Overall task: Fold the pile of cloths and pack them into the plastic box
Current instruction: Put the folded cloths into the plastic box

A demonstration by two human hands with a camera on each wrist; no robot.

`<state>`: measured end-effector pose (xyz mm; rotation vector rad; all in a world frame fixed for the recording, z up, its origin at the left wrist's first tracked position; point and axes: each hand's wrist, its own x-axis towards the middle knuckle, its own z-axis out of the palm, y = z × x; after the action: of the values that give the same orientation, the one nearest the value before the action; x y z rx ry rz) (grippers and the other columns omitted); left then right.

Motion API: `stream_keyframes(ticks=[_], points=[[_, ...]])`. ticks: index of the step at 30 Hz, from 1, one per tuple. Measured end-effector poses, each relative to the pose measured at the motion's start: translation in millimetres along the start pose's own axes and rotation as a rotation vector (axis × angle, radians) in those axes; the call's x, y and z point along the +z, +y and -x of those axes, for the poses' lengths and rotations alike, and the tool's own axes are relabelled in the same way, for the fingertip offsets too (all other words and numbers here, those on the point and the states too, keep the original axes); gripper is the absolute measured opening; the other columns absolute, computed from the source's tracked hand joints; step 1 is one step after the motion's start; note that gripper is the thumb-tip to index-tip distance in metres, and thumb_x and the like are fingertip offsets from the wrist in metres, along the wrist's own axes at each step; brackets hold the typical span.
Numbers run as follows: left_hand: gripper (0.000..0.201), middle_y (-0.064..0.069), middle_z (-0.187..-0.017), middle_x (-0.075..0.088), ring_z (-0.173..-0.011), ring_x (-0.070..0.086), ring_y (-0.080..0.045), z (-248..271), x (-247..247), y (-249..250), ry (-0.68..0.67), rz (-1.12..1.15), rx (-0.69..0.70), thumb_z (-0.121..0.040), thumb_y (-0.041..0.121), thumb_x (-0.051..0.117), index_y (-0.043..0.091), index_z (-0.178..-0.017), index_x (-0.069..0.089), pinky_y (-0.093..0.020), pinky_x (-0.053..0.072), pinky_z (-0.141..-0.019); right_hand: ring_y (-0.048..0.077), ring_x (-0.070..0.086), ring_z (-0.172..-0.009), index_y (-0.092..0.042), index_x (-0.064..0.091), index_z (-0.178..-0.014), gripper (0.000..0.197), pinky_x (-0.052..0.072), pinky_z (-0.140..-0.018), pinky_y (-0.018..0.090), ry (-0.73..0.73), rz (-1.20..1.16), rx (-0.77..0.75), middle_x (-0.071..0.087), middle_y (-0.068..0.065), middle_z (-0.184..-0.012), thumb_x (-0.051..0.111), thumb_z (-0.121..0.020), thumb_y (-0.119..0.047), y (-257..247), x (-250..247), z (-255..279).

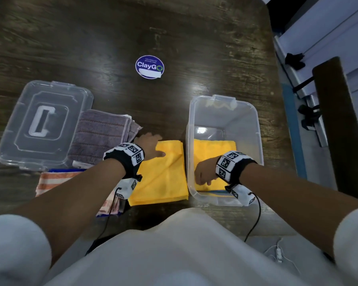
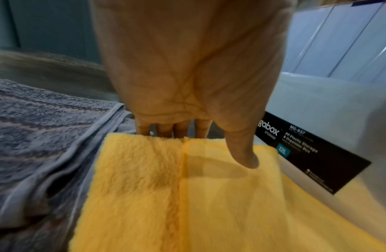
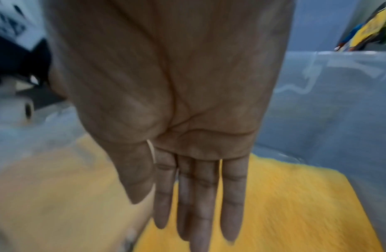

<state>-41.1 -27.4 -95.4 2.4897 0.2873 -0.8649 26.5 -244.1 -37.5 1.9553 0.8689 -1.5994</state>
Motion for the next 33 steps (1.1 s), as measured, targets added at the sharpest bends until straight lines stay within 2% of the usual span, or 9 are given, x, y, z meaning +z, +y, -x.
stream_keyframes(ticks=[5,8,12,14,18,24,28,30,33], points=[[0.097,-0.013,-0.155,0.032,-0.141,0.033,-0.037,3.0,13.0,-11.3,0.024,-0.103,0.026,-0.083,0.059,0.072,0.02,-0.156,0.023,-0.051,0.029,-0.115,0.029,0.062,-0.108,-0.005,0.062,-0.121,0.029,0.05,-0.089,0.036,0.339,-0.081,0.057,0.065,0.009,-0.122,0.047,-0.104,-0.023,-7.7,-17.0,29.9],[0.076,-0.011,-0.142,0.039,-0.133,0.037,-0.034,11.3,15.8,-14.5,0.223,-0.141,0.056,-0.081,0.049,0.078,0.02,-0.141,0.042,-0.048,0.029,-0.113,0.033,0.062,-0.104,-0.008,0.057,-0.105,0.016,0.049,-0.083,0.038,0.601,-0.178,0.099,0.063,0.012,-0.11,0.041,-0.101,-0.01,-12.4,-22.6,39.3],[0.057,-0.008,-0.13,0.042,-0.126,0.038,-0.033,26.3,22.0,-12.7,0.31,-0.206,0.056,-0.082,0.049,0.076,0.023,-0.126,0.05,-0.045,0.032,-0.106,0.038,0.061,-0.097,-0.005,0.037,-0.135,0.039,0.042,-0.067,0.038,1.077,-0.376,0.115,0.048,0.017,-0.126,0.048,-0.097,-0.006,-32.8,-19.3,42.6],[0.051,-0.008,-0.129,0.044,-0.123,0.04,-0.032,30.0,26.5,-8.5,0.328,-0.198,0.046,-0.085,0.043,0.074,0.023,-0.125,0.049,-0.045,0.032,-0.103,0.04,0.053,-0.112,-0.007,0.037,-0.14,0.049,0.046,-0.074,0.041,1.176,-0.321,0.078,0.036,0.021,-0.141,0.054,-0.094,-0.005,-47.1,-15.3,38.7],[0.045,-0.006,-0.124,0.048,-0.119,0.046,-0.03,35.9,34.4,-4.8,0.411,-0.143,0.048,-0.087,0.034,0.073,0.021,-0.123,0.049,-0.041,0.032,-0.1,0.046,0.039,-0.135,0.0,0.057,-0.125,0.043,0.036,-0.114,0.051,1.179,-0.049,-0.112,0.038,0.029,-0.147,0.06,-0.082,0.006,-64.6,-7.1,21.0],[0.027,-0.003,-0.124,0.05,-0.123,0.043,-0.027,46.0,35.8,-7.3,0.485,-0.113,0.018,-0.095,0.027,0.059,0.022,-0.121,0.054,-0.039,0.029,-0.095,0.036,0.054,-0.119,-0.005,0.029,-0.148,0.06,0.048,-0.087,0.042,0.728,-0.106,0.001,0.039,0.018,-0.143,0.053,-0.093,-0.001,-106.1,4.0,13.5],[0.012,0.001,-0.105,0.061,-0.108,0.056,-0.022,58.0,28.4,-11.6,0.537,-0.014,0.068,-0.095,0.026,0.059,0.025,-0.105,0.065,-0.039,0.035,-0.09,0.038,0.04,-0.134,-0.007,0.027,-0.15,0.063,0.04,-0.108,0.046,0.879,-0.159,0.071,0.035,0.02,-0.149,0.054,-0.094,-0.005,-115.4,9.5,3.4],[0.002,0.001,-0.091,0.067,-0.093,0.065,-0.021,66.9,21.8,-12.3,0.408,0.187,0.165,-0.093,0.023,0.064,0.023,-0.094,0.067,-0.035,0.045,-0.081,0.038,0.038,-0.135,-0.008,0.037,-0.145,0.054,0.037,-0.112,0.045,0.96,-0.169,0.047,0.036,0.019,-0.149,0.053,-0.094,-0.005,-110.3,7.5,6.3],[0.015,0.002,-0.085,0.075,-0.077,0.071,-0.011,82.3,11.4,-2.5,-0.042,0.406,0.264,-0.099,0.025,0.059,0.023,-0.088,0.069,-0.024,0.055,-0.076,0.035,0.051,-0.126,-0.009,0.041,-0.142,0.052,0.047,-0.097,0.042,0.898,-0.304,-0.006,0.045,0.014,-0.14,0.061,-0.094,-0.011,-102.5,-0.5,19.7]])
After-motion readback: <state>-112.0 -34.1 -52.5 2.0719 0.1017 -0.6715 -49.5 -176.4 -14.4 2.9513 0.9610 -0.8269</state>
